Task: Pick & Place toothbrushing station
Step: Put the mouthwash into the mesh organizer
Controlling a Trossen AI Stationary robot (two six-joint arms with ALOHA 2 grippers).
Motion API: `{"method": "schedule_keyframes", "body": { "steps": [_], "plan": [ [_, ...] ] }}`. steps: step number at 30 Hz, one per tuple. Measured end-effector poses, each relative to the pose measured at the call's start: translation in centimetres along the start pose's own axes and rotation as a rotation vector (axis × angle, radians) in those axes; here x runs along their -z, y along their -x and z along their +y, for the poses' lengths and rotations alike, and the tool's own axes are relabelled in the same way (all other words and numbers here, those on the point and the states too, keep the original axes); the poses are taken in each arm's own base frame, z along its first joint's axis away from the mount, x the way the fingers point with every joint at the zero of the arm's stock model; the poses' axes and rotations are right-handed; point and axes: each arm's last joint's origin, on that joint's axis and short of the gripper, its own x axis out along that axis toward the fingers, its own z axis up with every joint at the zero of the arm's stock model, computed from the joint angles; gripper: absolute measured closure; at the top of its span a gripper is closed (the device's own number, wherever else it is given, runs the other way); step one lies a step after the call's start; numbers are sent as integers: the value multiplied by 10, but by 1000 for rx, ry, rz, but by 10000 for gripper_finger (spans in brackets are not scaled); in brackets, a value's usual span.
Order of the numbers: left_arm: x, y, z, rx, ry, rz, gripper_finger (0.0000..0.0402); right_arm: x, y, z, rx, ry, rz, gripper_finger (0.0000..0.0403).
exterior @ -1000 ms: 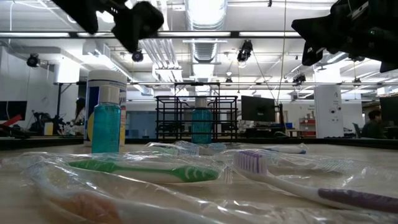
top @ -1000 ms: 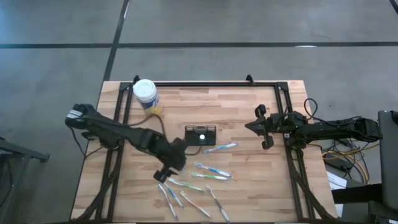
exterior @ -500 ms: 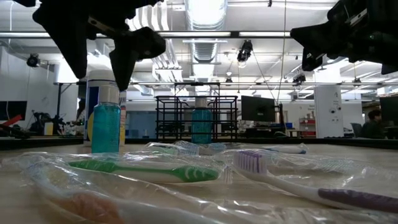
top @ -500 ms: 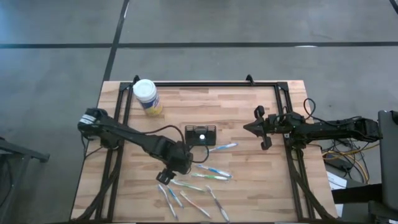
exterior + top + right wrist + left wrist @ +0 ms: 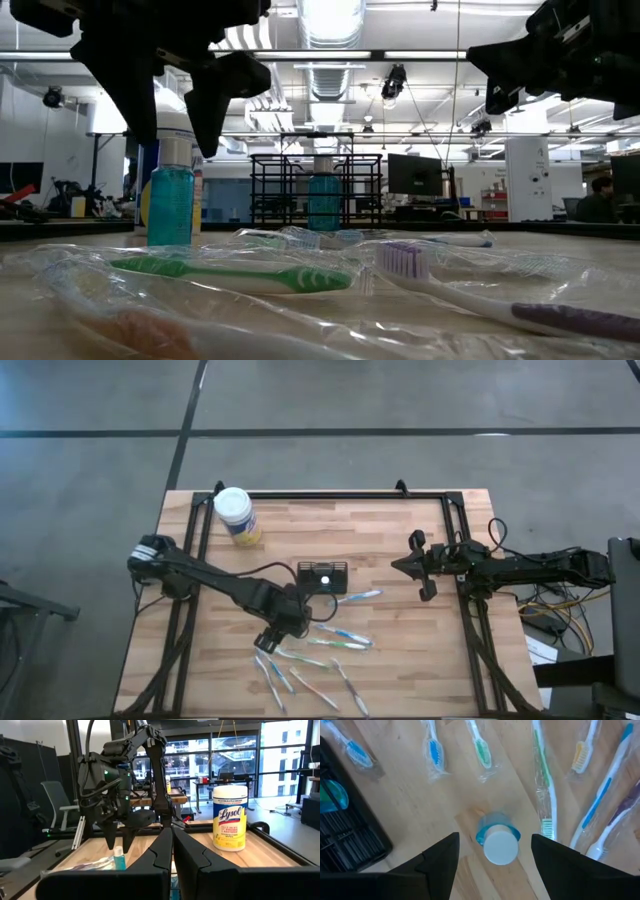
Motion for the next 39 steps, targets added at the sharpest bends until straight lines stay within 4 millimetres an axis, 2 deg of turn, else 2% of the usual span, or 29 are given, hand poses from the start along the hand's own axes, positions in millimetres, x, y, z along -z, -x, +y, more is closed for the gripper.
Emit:
{"method": "schedule_keyframes", "body": {
  "steps": [14,28,36,39],
  "plan": [
    [0,-7,1,4,4,20,155,0,0,0,0,3,0,390],
    [-1,-9,1,4,4,14,232,0,0,0,0,3,0,390],
    [0,-9,1,7,-34,23,303,0,0,0,0,3,0,390],
    [1,-9,1,10,-50,38,304,0,0,0,0,2,0,390]
  ]
}}
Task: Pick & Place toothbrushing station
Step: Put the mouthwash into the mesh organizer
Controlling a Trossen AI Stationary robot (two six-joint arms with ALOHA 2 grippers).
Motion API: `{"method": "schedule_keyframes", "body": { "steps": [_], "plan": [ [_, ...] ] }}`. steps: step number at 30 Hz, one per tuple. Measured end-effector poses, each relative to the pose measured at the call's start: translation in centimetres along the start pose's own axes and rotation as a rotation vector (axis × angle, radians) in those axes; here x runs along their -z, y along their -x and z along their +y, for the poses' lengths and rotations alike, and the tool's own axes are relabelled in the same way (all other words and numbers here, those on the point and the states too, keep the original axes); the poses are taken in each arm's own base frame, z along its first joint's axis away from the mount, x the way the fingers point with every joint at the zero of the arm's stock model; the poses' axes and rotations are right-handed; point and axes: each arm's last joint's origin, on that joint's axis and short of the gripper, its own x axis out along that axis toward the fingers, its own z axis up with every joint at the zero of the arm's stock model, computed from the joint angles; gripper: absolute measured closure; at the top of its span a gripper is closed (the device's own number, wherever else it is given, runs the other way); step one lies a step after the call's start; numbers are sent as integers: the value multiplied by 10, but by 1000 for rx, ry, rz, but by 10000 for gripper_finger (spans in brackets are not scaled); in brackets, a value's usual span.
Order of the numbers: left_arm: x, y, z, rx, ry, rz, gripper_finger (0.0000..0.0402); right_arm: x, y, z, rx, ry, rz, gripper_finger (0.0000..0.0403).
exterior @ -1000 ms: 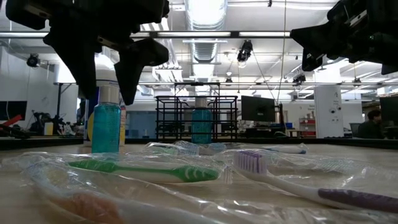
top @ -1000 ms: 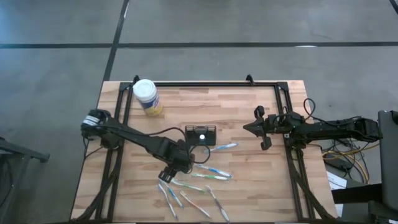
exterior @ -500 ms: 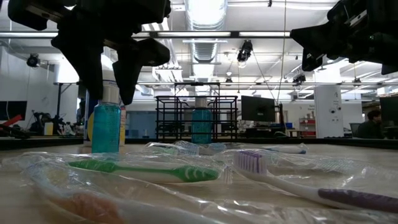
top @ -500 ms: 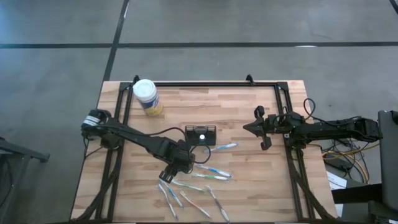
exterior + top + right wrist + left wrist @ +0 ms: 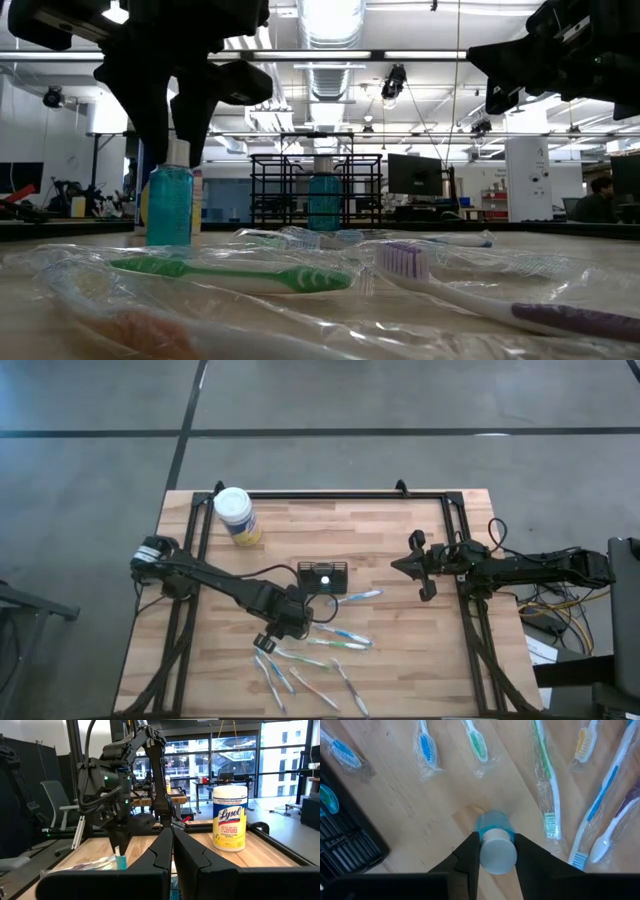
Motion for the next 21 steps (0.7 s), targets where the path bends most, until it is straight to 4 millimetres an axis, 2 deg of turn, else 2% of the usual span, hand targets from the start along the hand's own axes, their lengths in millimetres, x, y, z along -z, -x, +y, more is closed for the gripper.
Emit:
{"method": "schedule_keyframes", "body": {
  "steps": [6,9,15,21],
  "plan": [
    [2,1,0,3,-4,12,304,0,0,0,0,-1,0,390],
    [4,10,-2,0,-26,-3,304,1,0,0,2,-5,13,390],
    [14,56,-6,-21,-61,-137,304,1,0,0,2,-6,12,390],
    [37,110,-7,-32,-14,-313,304,1,0,0,2,-6,15,390]
  ]
}}
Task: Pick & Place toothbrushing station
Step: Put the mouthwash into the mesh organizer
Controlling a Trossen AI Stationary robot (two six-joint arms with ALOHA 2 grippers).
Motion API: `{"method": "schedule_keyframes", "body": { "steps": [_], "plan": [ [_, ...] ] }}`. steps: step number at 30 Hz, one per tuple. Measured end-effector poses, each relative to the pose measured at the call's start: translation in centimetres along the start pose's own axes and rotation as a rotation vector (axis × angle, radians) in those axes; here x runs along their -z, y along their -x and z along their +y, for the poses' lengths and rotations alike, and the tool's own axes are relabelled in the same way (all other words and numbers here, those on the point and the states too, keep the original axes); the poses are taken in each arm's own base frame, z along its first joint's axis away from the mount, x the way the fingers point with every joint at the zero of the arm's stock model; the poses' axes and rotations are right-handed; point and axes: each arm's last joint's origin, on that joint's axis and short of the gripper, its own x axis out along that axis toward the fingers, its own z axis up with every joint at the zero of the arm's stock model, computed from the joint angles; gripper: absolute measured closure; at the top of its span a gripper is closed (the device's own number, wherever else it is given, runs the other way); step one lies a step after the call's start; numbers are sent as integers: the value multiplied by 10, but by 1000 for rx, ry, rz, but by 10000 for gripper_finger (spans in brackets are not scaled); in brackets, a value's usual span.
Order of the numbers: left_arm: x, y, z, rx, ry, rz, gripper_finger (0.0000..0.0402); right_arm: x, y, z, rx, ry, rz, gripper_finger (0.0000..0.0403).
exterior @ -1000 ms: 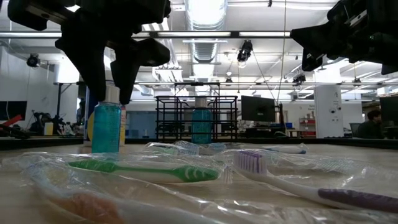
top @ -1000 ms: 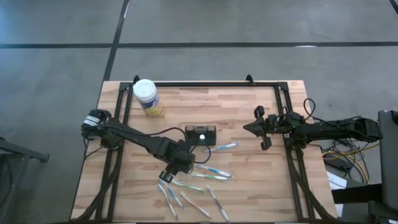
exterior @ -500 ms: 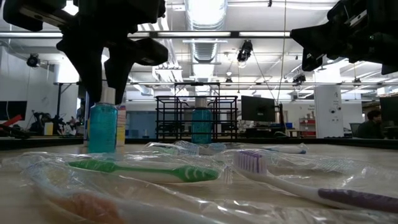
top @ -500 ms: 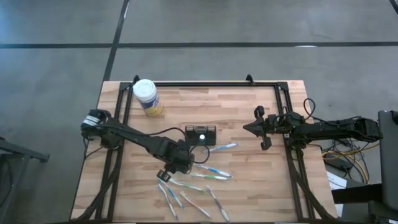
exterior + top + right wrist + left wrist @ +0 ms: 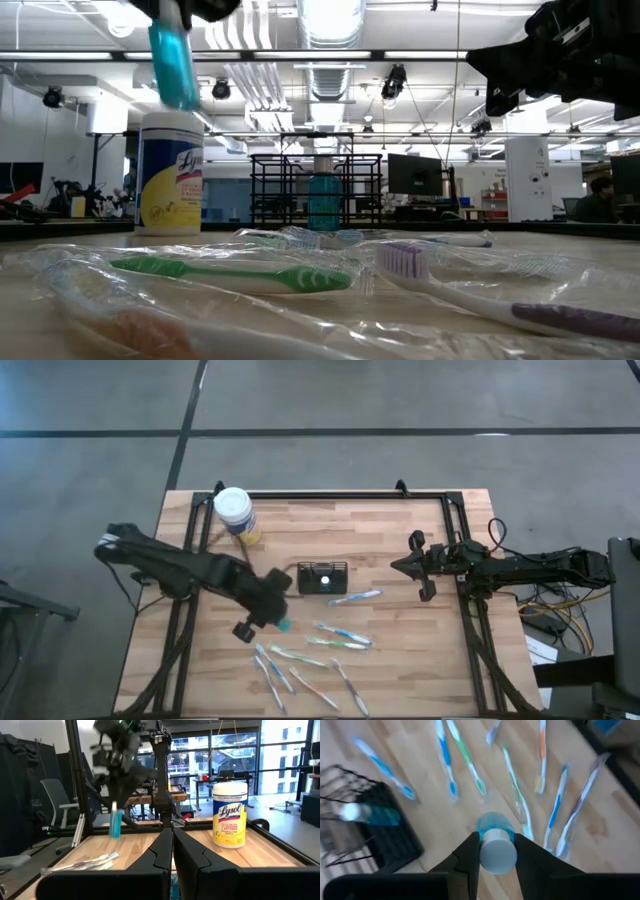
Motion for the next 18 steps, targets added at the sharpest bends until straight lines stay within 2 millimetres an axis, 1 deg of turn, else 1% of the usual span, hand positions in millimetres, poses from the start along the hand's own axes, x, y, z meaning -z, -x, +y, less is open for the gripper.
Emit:
{"method": "schedule_keyframes", "body": {
  "steps": [4,7,11,18],
  "plan": [
    [12,27,0,-24,33,-70,304,0,0,0,0,-3,-1,390],
    [25,39,-1,-37,61,-100,304,0,0,0,-1,-5,-1,390],
    [43,47,-2,-54,99,-117,304,-2,0,0,-3,5,-16,390],
    [73,53,-5,-81,143,-148,304,-10,1,1,-11,38,-97,390]
  ]
}}
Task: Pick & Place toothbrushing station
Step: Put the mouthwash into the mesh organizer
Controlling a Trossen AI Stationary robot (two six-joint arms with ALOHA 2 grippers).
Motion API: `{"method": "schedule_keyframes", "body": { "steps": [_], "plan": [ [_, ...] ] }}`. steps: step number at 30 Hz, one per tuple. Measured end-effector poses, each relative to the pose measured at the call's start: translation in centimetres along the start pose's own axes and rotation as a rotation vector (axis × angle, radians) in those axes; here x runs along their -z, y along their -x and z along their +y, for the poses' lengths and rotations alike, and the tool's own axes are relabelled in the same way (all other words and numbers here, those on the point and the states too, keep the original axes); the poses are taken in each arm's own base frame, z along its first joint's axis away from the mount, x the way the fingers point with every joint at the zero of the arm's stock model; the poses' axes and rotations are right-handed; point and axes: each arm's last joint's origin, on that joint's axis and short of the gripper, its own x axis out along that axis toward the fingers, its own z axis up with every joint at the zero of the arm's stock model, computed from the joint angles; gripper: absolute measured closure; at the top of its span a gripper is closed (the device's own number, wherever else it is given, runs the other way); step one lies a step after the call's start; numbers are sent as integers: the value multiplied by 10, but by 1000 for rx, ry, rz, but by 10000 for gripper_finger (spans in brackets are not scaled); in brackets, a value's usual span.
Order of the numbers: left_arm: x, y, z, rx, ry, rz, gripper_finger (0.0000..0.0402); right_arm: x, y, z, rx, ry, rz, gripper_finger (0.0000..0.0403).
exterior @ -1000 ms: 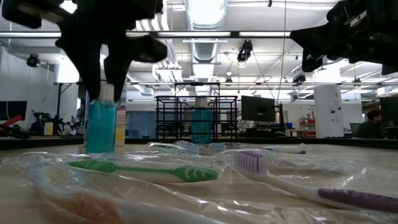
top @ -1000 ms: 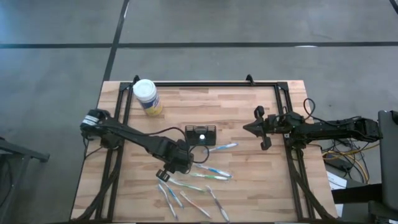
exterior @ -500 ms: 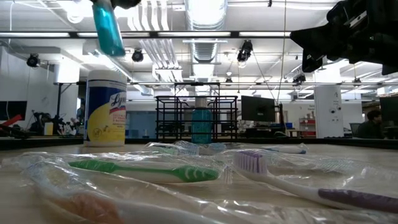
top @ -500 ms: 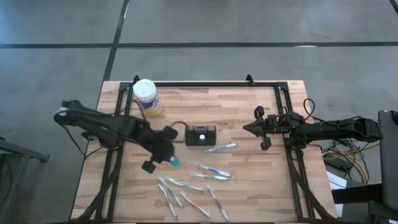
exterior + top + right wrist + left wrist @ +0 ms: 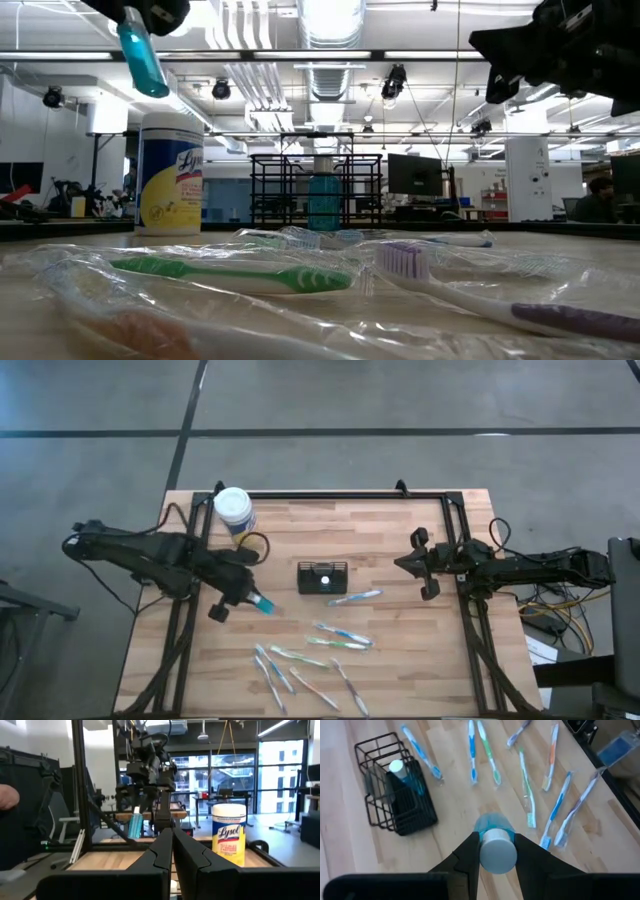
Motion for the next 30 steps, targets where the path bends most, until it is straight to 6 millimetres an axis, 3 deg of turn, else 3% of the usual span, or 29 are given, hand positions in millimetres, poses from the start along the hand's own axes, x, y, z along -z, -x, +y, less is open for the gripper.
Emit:
{"method": "schedule_keyframes", "body": {
  "steps": [11,19,30],
  "plan": [
    [37,9,6,-97,30,-225,304,-2,0,1,-38,71,-13,390],
    [54,-8,5,-127,59,-438,304,-3,0,1,-39,21,-23,390],
    [92,-22,2,-198,208,-498,304,-2,0,1,-37,17,-22,390]
  ]
}}
